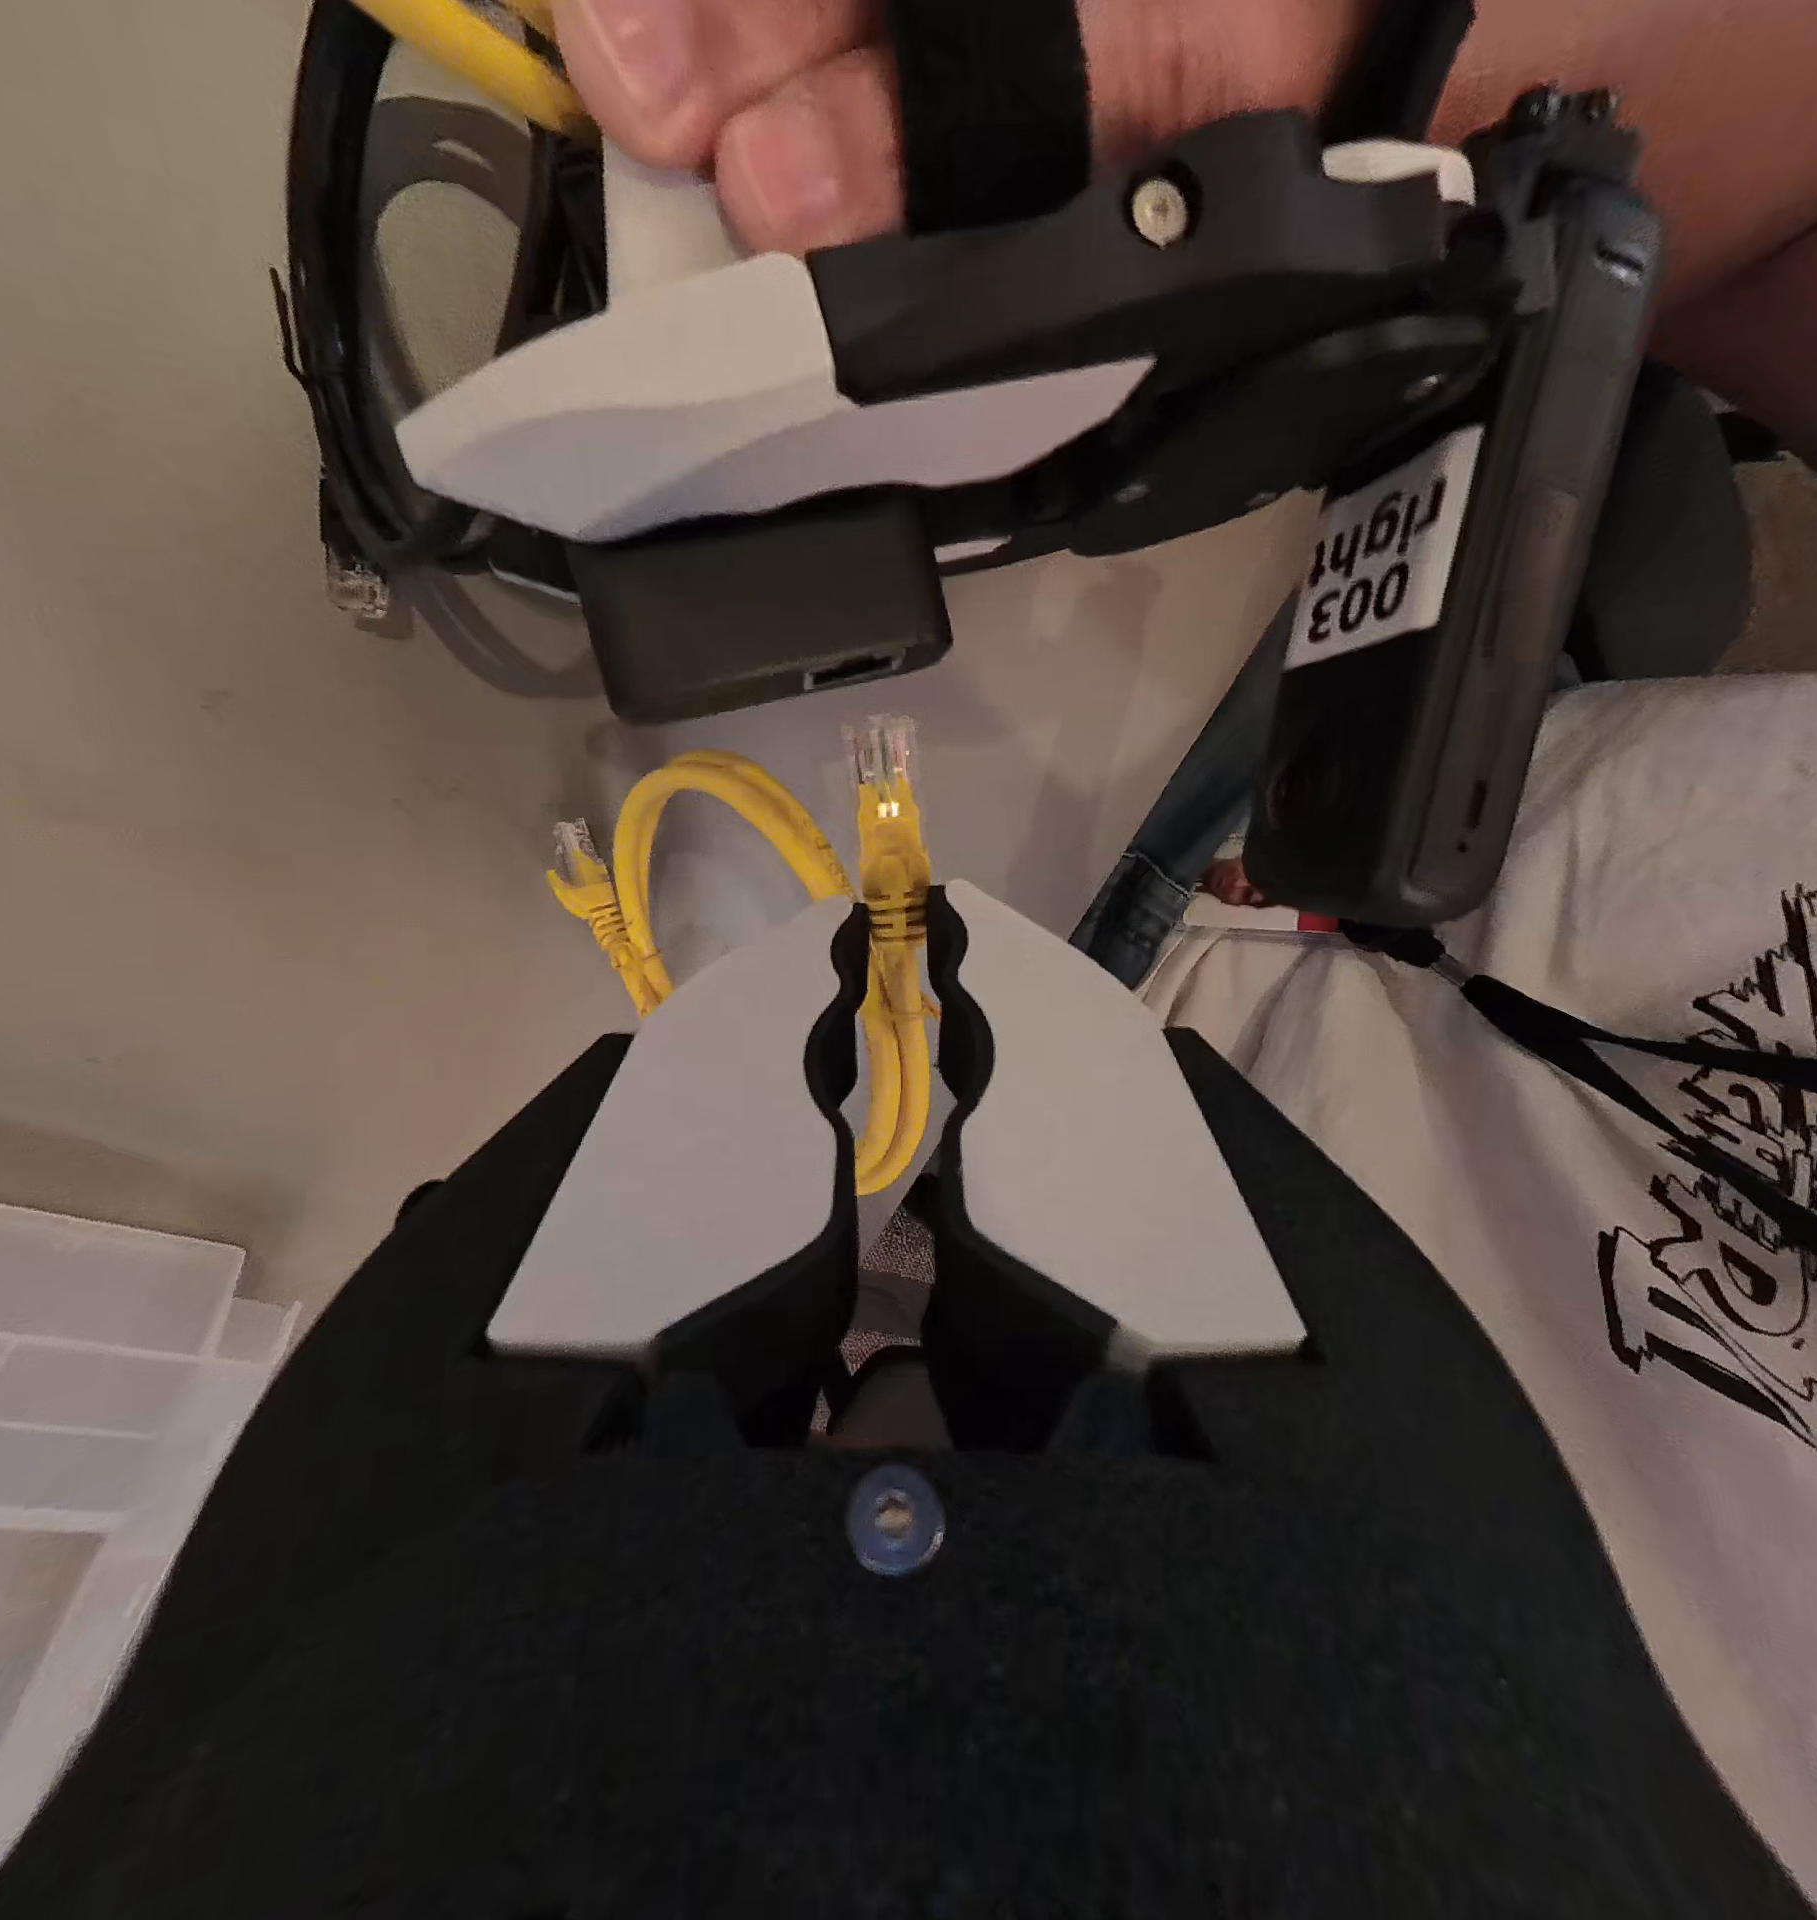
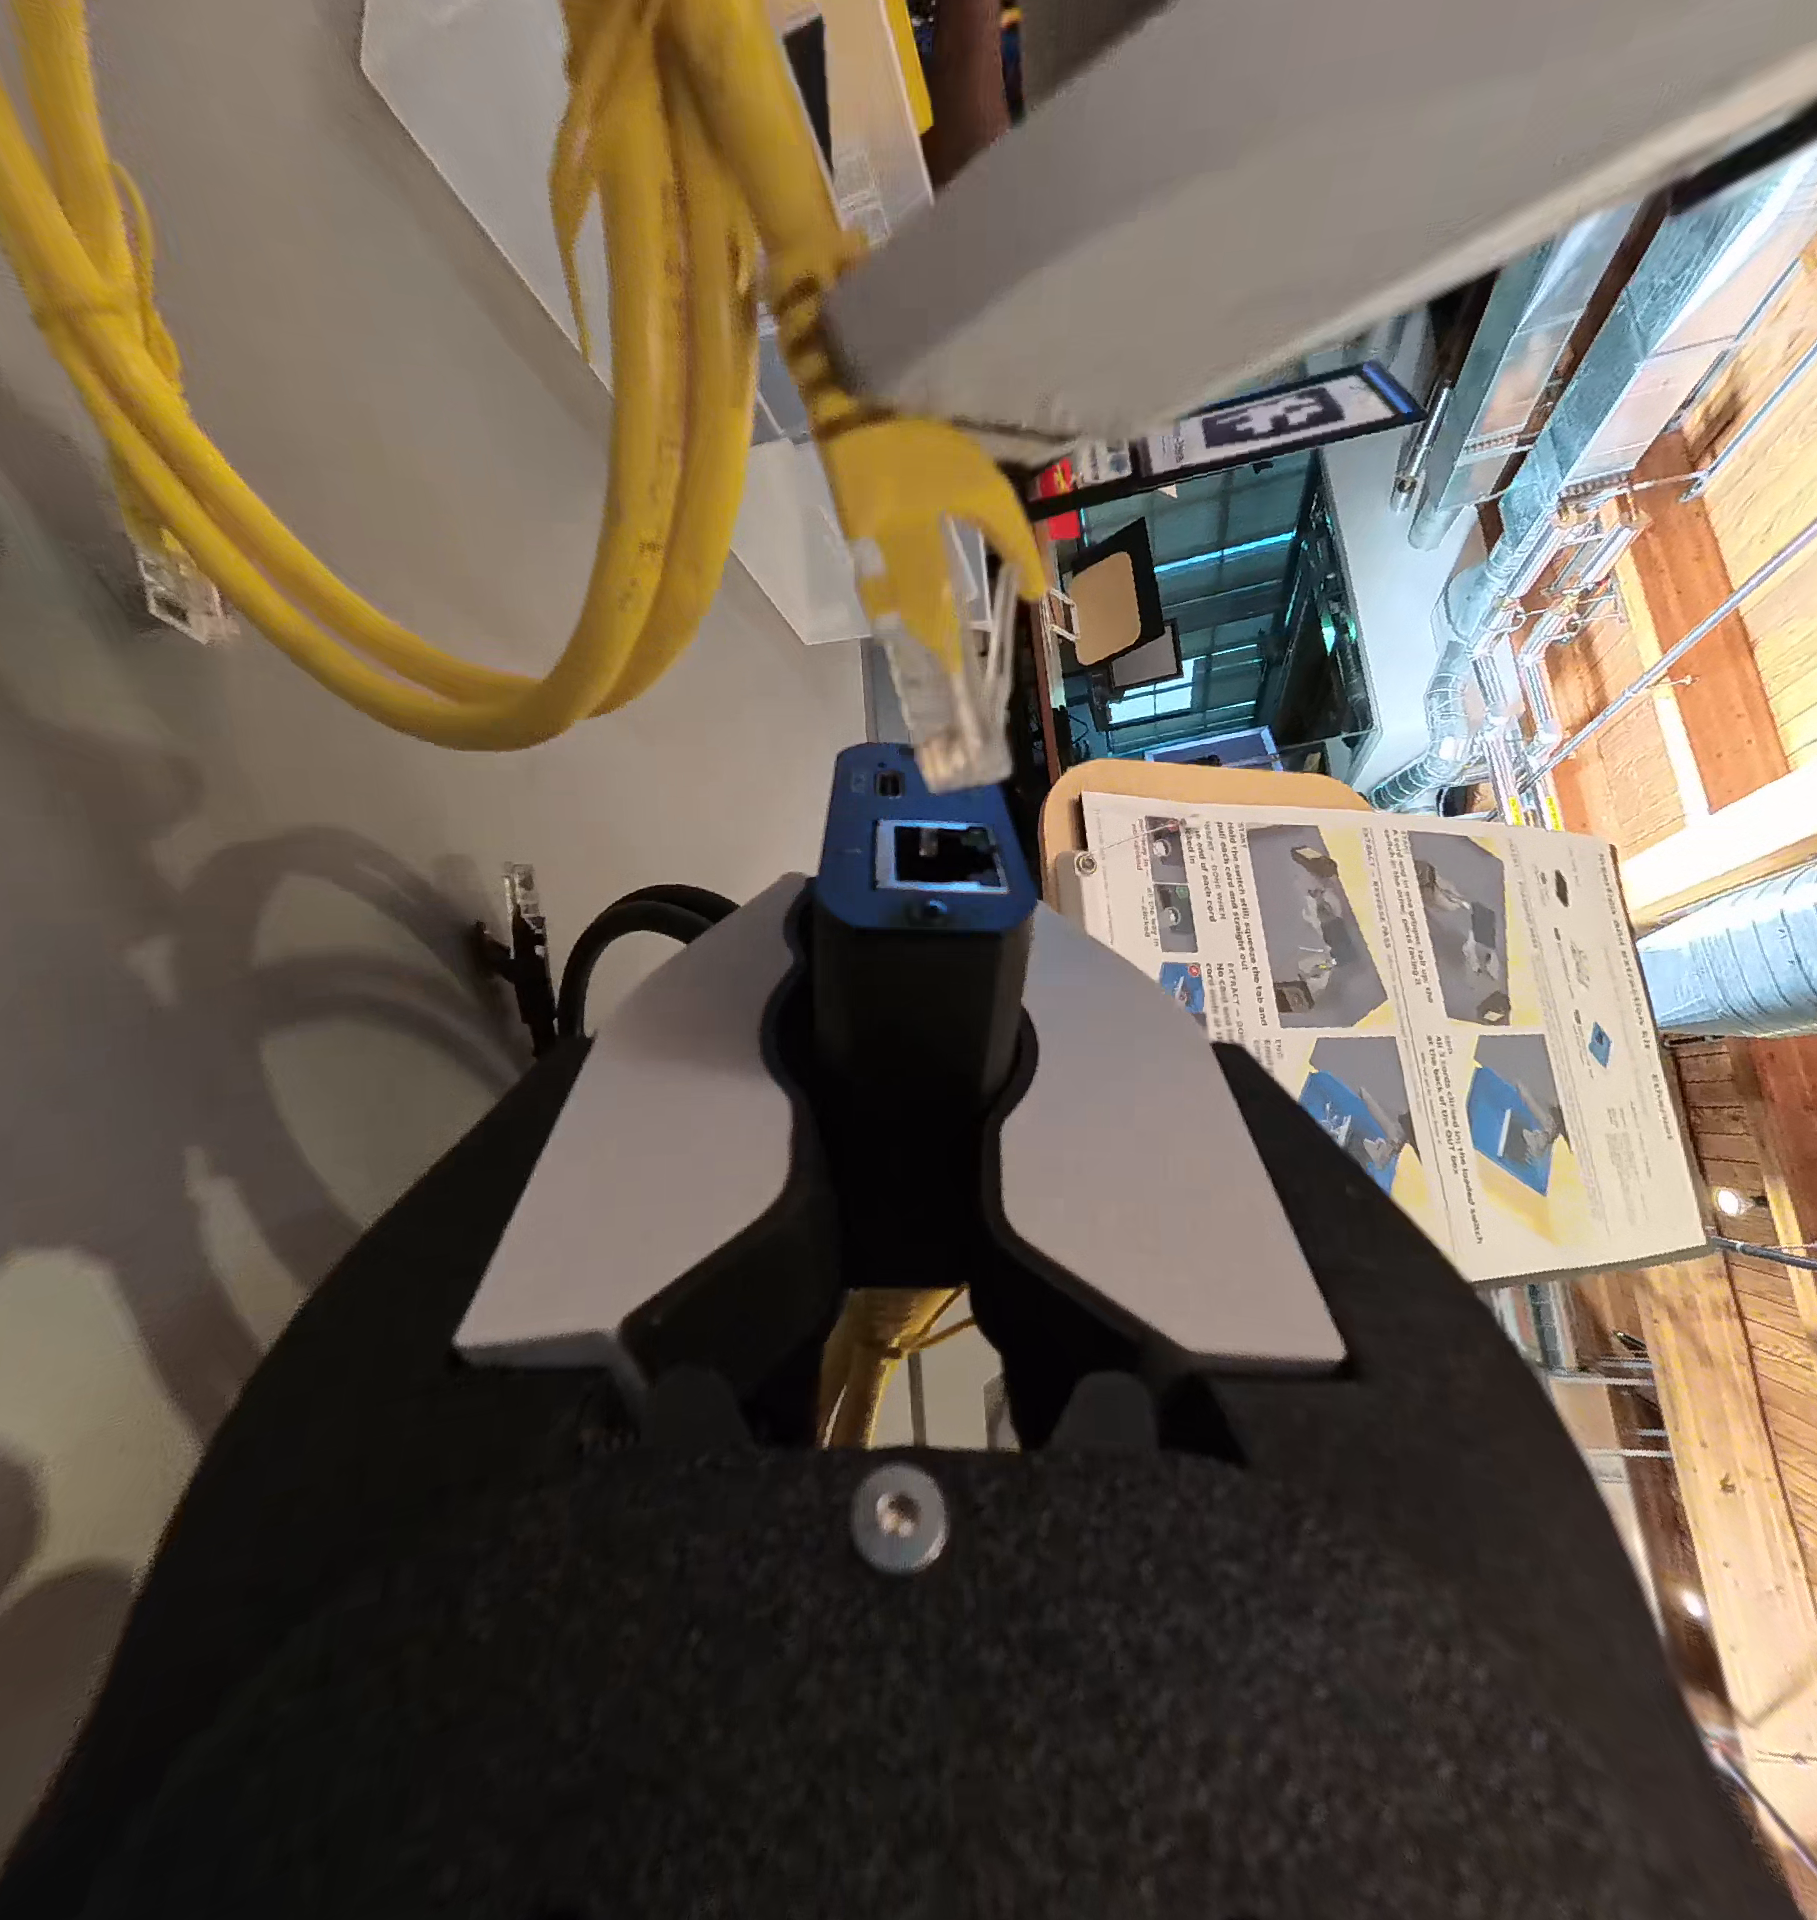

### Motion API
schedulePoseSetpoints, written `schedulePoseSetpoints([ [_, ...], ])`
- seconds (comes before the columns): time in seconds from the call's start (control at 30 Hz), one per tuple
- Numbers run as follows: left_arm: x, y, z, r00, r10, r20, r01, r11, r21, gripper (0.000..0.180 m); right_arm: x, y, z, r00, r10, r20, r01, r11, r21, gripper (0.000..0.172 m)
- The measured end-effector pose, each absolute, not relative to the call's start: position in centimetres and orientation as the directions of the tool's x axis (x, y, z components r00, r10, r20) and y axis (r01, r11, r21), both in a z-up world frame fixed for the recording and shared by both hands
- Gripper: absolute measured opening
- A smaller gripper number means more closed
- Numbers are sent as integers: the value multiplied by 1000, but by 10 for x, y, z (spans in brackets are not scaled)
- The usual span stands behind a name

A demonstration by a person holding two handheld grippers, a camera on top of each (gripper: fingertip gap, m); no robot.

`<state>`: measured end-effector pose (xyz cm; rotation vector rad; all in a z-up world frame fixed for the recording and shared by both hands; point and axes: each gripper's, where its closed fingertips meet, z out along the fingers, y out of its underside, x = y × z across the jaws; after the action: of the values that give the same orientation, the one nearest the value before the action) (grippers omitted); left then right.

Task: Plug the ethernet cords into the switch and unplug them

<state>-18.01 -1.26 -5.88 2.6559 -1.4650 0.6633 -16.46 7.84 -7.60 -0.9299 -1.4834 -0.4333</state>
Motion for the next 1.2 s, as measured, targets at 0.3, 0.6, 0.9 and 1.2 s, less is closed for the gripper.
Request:
schedulePoseSetpoints([
  [0.3,-179,-9,-63,496,-784,372,-809,-574,-131,10,-168,76,-78,76,274,959,765,601,-232,26],
  [0.6,-178,-10,-68,503,-778,377,-812,-574,-101,10,-171,76,-81,56,262,964,774,598,-207,26],
  [0.9,-176,-4,-62,502,-781,371,-811,-575,-113,10,-170,80,-77,57,230,972,799,573,-183,26],
  [1.2,-169,6,-60,478,-805,351,-780,-573,-252,11,-165,89,-80,100,295,950,811,530,-249,26],
])
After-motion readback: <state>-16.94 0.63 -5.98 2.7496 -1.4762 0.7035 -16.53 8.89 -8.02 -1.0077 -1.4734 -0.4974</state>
